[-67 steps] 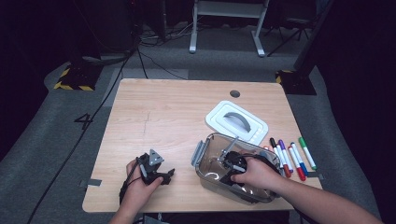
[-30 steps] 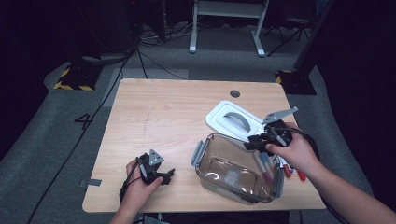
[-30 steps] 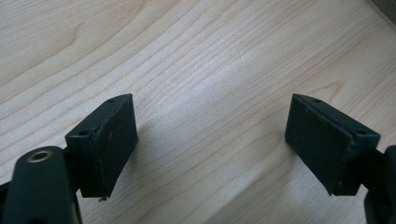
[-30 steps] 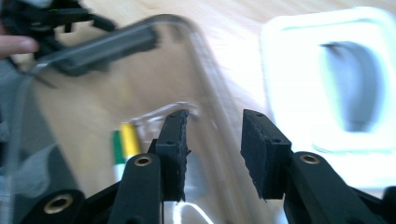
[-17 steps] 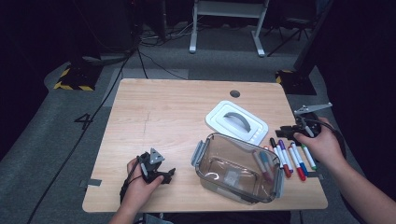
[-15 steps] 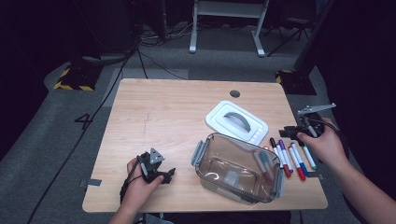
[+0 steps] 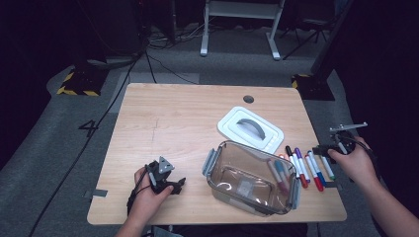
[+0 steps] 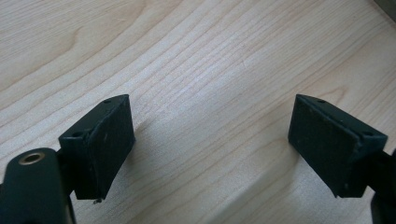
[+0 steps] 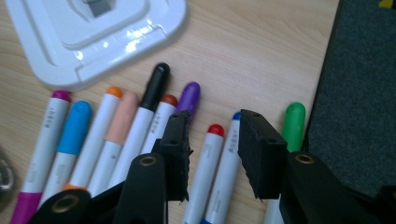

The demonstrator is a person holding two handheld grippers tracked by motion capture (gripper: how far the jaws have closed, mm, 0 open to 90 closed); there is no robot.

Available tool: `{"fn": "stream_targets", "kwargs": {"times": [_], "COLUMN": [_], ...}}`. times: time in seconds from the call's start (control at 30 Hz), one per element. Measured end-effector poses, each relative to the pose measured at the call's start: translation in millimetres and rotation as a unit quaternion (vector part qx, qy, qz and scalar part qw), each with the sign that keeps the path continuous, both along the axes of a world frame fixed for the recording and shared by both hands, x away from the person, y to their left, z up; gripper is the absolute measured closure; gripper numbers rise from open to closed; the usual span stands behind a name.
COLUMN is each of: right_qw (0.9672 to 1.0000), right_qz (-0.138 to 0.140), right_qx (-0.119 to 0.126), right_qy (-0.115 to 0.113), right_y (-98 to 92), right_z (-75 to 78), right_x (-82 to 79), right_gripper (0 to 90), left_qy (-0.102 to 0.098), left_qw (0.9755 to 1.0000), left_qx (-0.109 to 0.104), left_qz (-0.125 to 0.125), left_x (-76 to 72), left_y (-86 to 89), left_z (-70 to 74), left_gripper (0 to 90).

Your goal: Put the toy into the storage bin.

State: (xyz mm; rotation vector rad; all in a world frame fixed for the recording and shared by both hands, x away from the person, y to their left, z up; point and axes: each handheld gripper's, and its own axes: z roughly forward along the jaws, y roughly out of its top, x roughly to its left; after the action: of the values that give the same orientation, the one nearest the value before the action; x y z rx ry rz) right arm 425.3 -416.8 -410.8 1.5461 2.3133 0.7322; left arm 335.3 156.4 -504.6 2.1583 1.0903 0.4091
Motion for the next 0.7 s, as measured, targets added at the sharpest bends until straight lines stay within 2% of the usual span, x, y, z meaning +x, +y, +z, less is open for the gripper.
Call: {"fn": "stream_targets", "kwargs": {"times": [0.33,0.6,0.7], "right_qw": [0.9988,0.9981,0.9979], "right_qz": [-0.03,-0.032,-0.031], "right_qx": [-0.011,-0.011,-0.018], "right_qy": [0.038,0.051,0.054], "right_y": [-20.5,-19.7,-17.3], "right_z": [-34.7,-46.9,-50.5], "right_x": [-2.9,-4.0,-3.4], "right_gripper": [63.6,62.8,64.0], "left_qy": [-0.001,0.0,0.0], "left_qw": [1.0,1.0,1.0], "left_qx": [0.0,0.0,0.0], "left_qz": [0.0,0.0,0.0], "left_x": [0.1,0.0,0.0], "left_y": [0.0,0.0,0.0], "left_z": [0.0,0.0,0.0], "left_gripper": [15.0,15.0,15.0]}}
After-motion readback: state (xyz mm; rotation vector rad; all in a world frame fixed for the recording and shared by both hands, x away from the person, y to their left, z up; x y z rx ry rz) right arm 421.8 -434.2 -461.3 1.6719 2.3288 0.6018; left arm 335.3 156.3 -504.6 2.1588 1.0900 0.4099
